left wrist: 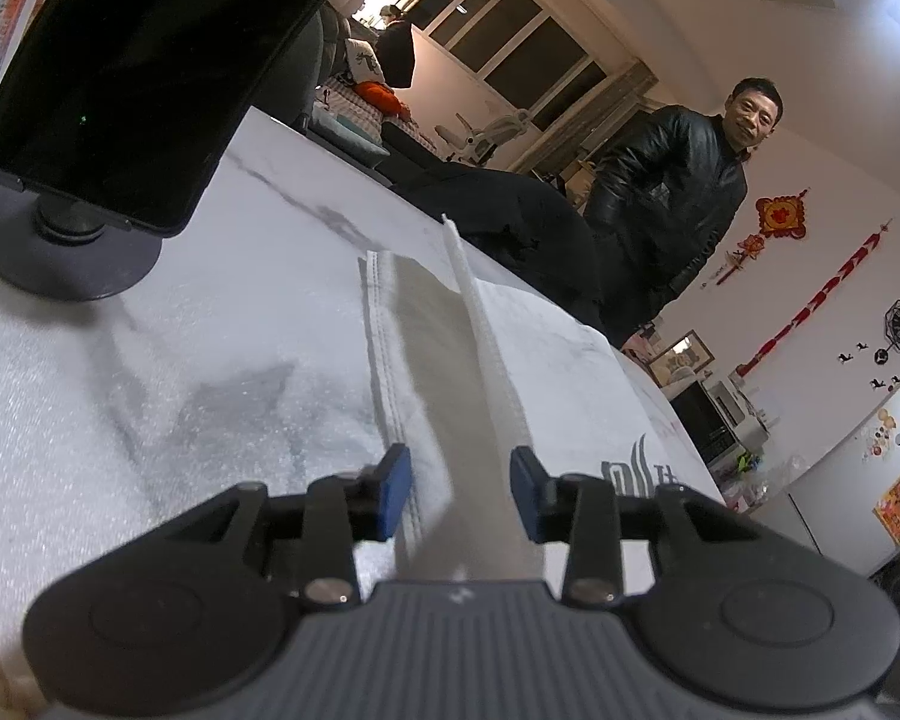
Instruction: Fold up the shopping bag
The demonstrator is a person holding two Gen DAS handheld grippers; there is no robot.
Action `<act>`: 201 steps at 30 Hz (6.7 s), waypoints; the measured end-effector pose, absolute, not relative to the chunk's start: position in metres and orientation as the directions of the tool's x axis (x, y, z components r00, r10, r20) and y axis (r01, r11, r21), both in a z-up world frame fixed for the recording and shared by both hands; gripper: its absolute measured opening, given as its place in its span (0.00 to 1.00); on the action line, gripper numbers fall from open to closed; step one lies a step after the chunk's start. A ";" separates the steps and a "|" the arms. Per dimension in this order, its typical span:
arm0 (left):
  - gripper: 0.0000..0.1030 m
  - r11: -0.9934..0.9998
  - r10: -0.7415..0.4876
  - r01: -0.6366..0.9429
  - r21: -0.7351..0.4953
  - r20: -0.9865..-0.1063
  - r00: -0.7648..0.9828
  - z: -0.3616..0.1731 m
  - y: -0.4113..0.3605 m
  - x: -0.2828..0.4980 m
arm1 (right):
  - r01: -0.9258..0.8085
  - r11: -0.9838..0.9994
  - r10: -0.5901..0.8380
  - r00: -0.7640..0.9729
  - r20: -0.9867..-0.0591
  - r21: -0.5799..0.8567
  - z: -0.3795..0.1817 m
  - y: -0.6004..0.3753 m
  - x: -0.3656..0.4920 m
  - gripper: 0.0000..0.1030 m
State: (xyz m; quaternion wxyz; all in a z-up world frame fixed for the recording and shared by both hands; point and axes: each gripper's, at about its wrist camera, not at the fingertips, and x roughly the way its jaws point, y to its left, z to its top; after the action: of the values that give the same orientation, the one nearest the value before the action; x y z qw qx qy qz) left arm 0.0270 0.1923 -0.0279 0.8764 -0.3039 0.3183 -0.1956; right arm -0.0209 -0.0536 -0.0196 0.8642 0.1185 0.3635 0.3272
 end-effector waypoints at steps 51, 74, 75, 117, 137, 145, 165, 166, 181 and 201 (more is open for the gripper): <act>0.37 0.762 -0.518 0.100 -0.640 -0.508 0.689 -0.012 0.192 0.024 | -0.591 0.721 0.678 0.497 -0.541 0.361 -0.030 -0.029 -0.018 0.03; 0.04 0.900 -0.344 0.098 -0.426 -0.552 0.760 -0.006 0.163 0.014 | -0.275 0.800 0.556 0.674 -0.487 0.533 -0.007 -0.228 0.010 0.60; 0.04 0.900 -0.342 0.095 -0.426 -0.552 0.761 -0.006 0.163 0.014 | -0.249 0.778 0.569 0.668 -0.479 0.577 -0.013 -0.238 0.014 0.60; 0.05 0.906 -0.258 0.002 -0.424 -0.546 0.797 -0.010 0.160 0.025 | -0.267 0.927 0.375 0.680 -0.630 0.263 -0.021 -0.161 0.145 0.05; 0.27 0.922 -0.382 0.277 -0.269 -0.538 0.752 0.039 0.085 0.037 | -0.253 0.962 0.266 0.787 -0.556 0.103 0.020 -0.187 0.095 0.23; 0.30 0.924 -0.371 0.343 -0.167 -0.602 0.708 0.023 0.048 0.033 | -0.391 0.918 0.272 0.745 -0.609 -0.067 0.000 -0.145 0.039 0.23; 0.39 0.943 -0.300 0.323 -0.080 -0.625 0.721 0.017 0.037 0.007 | -0.403 0.913 0.293 0.747 -0.597 -0.057 -0.007 -0.178 -0.023 0.24; 0.39 0.936 -0.326 0.336 -0.105 -0.618 0.715 0.020 0.036 0.002 | -0.415 0.908 0.304 0.746 -0.592 -0.057 -0.006 -0.176 -0.030 0.24; 0.52 0.884 -0.371 0.467 -0.005 -0.614 0.697 0.008 0.020 -0.056 | -0.466 0.885 0.389 0.761 -0.519 -0.020 -0.032 -0.197 -0.113 0.26; 0.54 0.683 -0.543 0.729 0.043 -0.637 0.547 0.028 -0.023 -0.030 | -0.404 0.912 0.370 0.735 -0.569 0.071 0.015 -0.228 -0.074 0.26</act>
State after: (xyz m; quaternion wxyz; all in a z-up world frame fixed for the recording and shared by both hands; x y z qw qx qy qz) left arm -0.0301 -0.0233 0.0280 0.8660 0.1532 0.3028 -0.3674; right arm -0.0744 -0.2278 0.0149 0.9308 -0.0286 0.2993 0.2078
